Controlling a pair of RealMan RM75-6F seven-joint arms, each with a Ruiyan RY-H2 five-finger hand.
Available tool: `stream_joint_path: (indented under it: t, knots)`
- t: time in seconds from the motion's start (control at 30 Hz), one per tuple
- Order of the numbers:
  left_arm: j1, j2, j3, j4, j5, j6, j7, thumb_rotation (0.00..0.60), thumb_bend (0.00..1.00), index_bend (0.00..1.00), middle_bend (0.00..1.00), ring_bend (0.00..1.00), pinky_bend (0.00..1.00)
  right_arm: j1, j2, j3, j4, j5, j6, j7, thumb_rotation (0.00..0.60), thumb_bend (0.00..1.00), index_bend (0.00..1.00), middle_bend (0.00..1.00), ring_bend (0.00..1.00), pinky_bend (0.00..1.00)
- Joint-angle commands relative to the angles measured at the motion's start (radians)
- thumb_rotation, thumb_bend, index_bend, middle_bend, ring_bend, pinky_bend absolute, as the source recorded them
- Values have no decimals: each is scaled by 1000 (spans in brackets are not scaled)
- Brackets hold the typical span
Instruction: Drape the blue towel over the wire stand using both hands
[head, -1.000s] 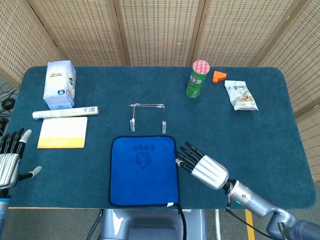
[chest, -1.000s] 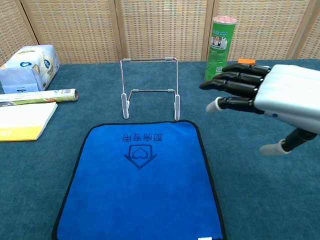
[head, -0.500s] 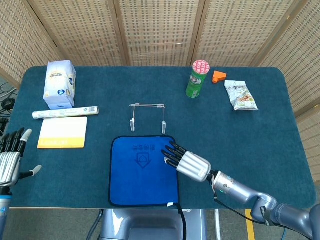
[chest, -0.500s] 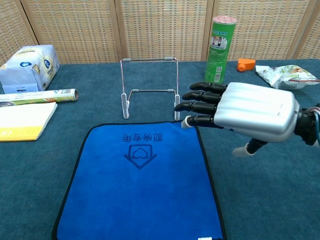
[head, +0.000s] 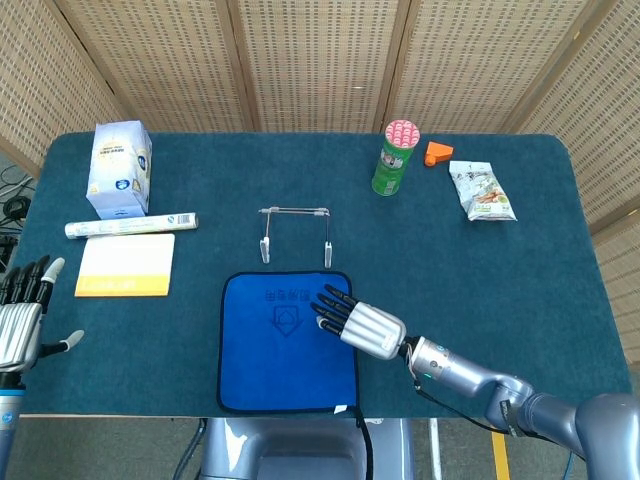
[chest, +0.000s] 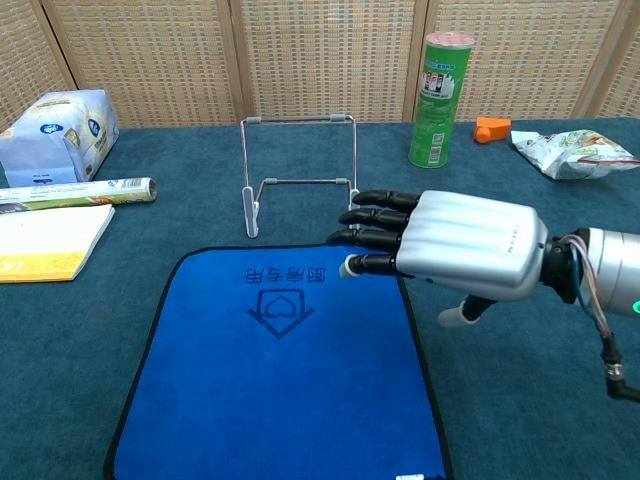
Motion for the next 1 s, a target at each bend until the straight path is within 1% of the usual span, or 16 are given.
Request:
stream_joint_path:
  t: [0.03, 0.2, 0.53, 0.8, 1.0]
  knots:
    - [-1, 0, 0, 2, -1, -2, -1, 600, 0, 0, 0, 0, 0, 7, -20, -18, 30, 6, 8, 11, 600, 0, 197, 94, 0, 24]
    - [-2, 1, 0, 3, -4, -4, -6, 600, 0, 0, 0, 0, 0, 14, -40, -36, 53, 12, 28, 25, 600, 0, 197, 95, 0, 29]
    - [-4, 2, 3, 4, -6, -8, -7, 600, 0, 0, 0, 0, 0, 43, -78, -62, 86, 26, 4, -4, 600, 0, 197, 95, 0, 32]
    - [-4, 3, 2, 5, -12, -11, -8, 600, 0, 0, 0, 0, 0, 54, -61, -71, 85, 34, 24, -7, 600, 0, 197, 95, 0, 36]
    - [-7, 3, 2, 5, -13, -13, -8, 600, 0, 0, 0, 0, 0, 59, -43, -78, 76, 51, 16, -17, 600, 0, 197, 96, 0, 41]
